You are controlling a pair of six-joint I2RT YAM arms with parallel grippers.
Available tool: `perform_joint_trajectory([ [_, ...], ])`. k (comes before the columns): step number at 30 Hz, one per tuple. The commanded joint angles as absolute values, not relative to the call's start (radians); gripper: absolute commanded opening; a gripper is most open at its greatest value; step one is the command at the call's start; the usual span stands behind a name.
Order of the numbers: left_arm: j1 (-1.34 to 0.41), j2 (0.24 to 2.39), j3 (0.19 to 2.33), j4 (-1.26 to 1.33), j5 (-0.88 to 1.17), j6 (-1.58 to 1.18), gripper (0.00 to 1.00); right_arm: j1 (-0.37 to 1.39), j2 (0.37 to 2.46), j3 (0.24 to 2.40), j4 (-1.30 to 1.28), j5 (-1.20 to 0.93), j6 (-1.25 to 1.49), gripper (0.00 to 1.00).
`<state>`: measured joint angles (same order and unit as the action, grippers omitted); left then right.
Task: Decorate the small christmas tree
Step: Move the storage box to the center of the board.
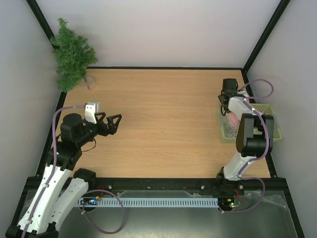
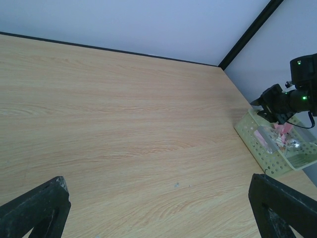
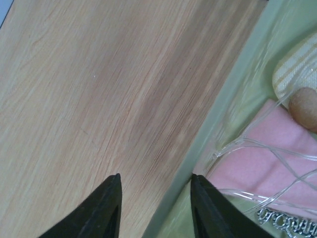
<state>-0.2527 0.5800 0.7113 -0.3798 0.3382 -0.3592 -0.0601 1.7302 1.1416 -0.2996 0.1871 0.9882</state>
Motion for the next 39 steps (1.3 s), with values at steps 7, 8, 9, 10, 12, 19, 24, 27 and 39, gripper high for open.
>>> perform_joint_trajectory([
  [7,-0.256,0.574,0.699,-0.358,0.328,-0.359,1.00,-0.065,1.726,1.113,-0.275,0.056,0.903,0.24],
  [8,-0.256,0.572,0.699,-0.358,0.327,-0.359,1.00,-0.064,1.721,1.108,-0.274,0.042,0.892,0.24],
  [9,-0.256,0.572,0.699,-0.358,0.326,-0.359,1.00,-0.062,1.715,1.103,-0.270,0.027,0.880,0.24],
  [10,-0.255,0.572,0.699,-0.358,0.325,-0.360,1.00,-0.059,1.710,1.097,-0.266,0.012,0.866,0.24],
  [12,-0.255,0.571,0.699,-0.357,0.325,-0.360,1.00,-0.046,1.702,1.093,-0.267,-0.020,0.828,0.24],
  [19,-0.256,0.568,0.697,-0.359,0.316,-0.360,1.00,0.044,1.671,1.064,-0.281,-0.102,0.713,0.21],
  [24,-0.256,0.574,0.697,-0.359,0.310,-0.363,1.00,0.121,1.608,0.999,-0.269,-0.168,0.643,0.20],
  [27,-0.256,0.577,0.696,-0.360,0.296,-0.367,1.00,0.180,1.561,0.969,-0.281,-0.208,0.580,0.19],
  [39,-0.255,0.619,0.700,-0.383,0.186,-0.395,1.00,0.325,1.425,0.867,-0.292,-0.384,0.467,0.19],
])
